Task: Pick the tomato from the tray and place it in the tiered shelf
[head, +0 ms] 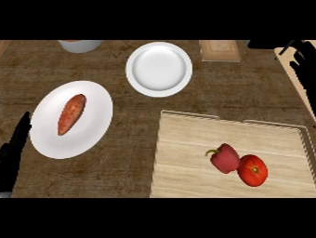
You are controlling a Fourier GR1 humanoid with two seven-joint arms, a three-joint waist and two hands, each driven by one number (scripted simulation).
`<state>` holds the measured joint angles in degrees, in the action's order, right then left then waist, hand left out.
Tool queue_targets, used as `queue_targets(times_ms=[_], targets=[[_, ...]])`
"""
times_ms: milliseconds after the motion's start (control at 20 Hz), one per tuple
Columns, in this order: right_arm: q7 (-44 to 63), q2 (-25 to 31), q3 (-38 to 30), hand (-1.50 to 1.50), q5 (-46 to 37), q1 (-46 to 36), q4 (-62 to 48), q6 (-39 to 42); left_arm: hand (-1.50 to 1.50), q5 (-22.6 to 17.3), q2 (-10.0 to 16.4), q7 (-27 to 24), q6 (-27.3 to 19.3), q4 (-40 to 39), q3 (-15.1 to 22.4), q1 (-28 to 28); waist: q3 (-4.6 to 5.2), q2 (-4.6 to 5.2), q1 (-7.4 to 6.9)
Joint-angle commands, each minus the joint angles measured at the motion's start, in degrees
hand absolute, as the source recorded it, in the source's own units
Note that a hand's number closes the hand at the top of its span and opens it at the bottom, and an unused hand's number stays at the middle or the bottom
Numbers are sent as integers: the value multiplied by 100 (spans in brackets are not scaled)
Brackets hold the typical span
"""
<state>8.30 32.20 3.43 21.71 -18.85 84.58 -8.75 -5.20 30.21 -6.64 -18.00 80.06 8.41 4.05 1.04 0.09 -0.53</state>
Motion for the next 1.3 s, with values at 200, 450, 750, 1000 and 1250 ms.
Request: queue_targets(times_ms=[200, 450, 750, 1000, 1250], targets=[[-619, -748, 1421, 150, -1038, 134, 1733, -172, 0, -815, -94, 324, 639, 65, -353, -23, -92, -71, 43], [-586, -261, 1130, 150, -3308, 1026, 1191, -2395, 0, -1197, -183, 645, 841, -17, -430, 79, -81, -106, 350], [-202, -1176, 3250, -150, -4888, 2765, 2647, -3161, 0, -1176, -355, 447, 926, 22, -414, 180, -89, -66, 209], [1671, -392, 2827, -150, -6743, 2911, 3023, -2731, 0, -1313, -103, 800, 1017, 79, -625, 17, -59, -85, 284], [3151, 26, 2769, -150, -7787, 3254, 3802, -1304, 0, -1272, -102, 875, 1084, 131, -543, 32, -49, -67, 266]])
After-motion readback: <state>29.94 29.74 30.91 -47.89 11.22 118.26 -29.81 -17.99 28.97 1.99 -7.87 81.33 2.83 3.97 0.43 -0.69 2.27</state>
